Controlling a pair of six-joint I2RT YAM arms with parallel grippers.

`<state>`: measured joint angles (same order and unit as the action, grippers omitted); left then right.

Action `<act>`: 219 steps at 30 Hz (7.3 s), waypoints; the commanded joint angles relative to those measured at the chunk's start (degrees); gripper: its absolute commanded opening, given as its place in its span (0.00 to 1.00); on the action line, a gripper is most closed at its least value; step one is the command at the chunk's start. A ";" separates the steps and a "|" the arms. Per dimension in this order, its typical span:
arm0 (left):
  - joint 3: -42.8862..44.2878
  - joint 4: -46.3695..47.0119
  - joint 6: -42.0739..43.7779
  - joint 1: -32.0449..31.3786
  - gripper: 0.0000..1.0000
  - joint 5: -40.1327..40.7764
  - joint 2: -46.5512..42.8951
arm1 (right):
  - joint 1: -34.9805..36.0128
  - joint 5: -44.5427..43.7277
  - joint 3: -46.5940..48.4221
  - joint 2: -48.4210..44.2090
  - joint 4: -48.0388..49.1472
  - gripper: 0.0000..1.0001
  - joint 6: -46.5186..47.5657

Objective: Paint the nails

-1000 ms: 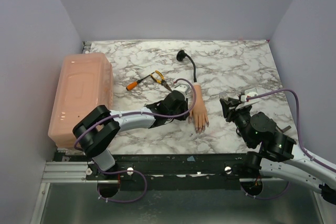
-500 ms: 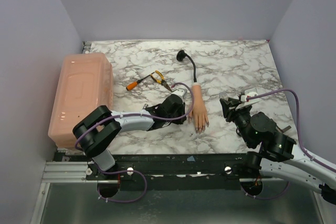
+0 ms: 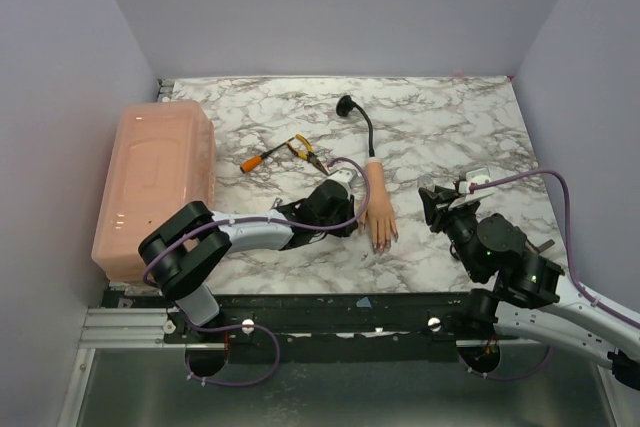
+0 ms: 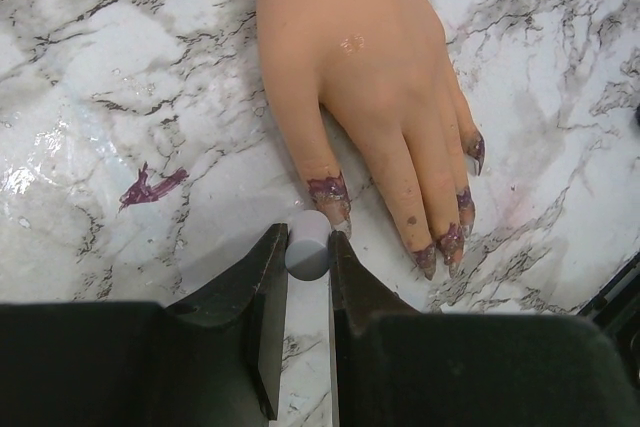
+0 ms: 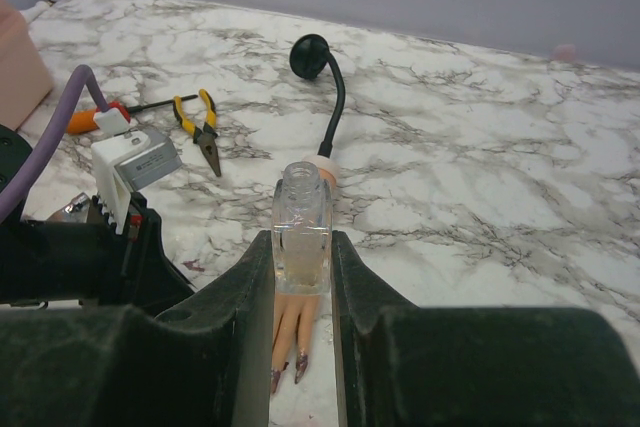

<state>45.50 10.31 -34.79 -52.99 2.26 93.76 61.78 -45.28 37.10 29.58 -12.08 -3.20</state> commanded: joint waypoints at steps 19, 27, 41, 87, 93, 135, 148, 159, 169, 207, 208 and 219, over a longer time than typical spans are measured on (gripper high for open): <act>-1.43 3.89 0.44 -1.09 0.00 -3.68 -2.14 | -0.15 1.06 -0.61 -0.63 0.54 0.00 -0.51; -2.08 3.76 -0.20 -1.94 0.00 -3.55 -2.78 | -0.11 1.24 -0.61 -1.11 0.56 0.00 -0.63; -2.96 3.53 -0.81 -2.64 0.00 -5.66 -6.93 | -0.13 1.33 -0.43 -1.15 0.39 0.00 -0.72; 21.23 -51.41 18.56 6.05 0.00 -12.11 -45.06 | -0.18 49.16 9.92 14.53 1.13 0.00 -1.32; 21.15 -49.28 19.66 11.21 0.00 -21.71 -45.20 | -0.12 55.07 8.38 15.33 3.15 0.00 -0.34; 17.83 -45.09 18.70 12.35 0.00 -37.83 -45.69 | -0.14 60.70 8.70 21.57 9.70 0.00 1.38; 16.99 -45.17 18.96 12.22 0.00 -37.68 -44.85 | -0.17 61.08 9.08 21.79 9.44 0.00 1.31; 17.78 -45.50 19.66 12.10 0.00 -38.89 -42.92 | -0.17 62.06 9.72 22.96 9.00 0.00 1.61; 18.48 -47.10 21.14 11.09 0.00 -39.46 -41.06 | -0.16 62.11 10.15 23.91 9.25 0.00 2.15; 16.58 -51.09 22.41 10.80 0.00 -38.41 -42.36 | -0.15 61.31 10.36 22.75 9.97 0.00 1.71; 16.56 -51.09 22.43 10.76 0.00 -38.67 -42.27 | -0.17 61.55 10.51 22.95 9.97 0.00 1.63; 18.46 -52.24 24.01 10.56 0.00 -41.39 -38.11 | -0.17 65.32 11.69 25.80 11.31 0.00 1.60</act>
<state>62.87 -39.35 -12.80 -42.11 -37.08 53.63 61.76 17.96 46.98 55.61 -5.23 -1.52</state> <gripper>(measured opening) 0.182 0.242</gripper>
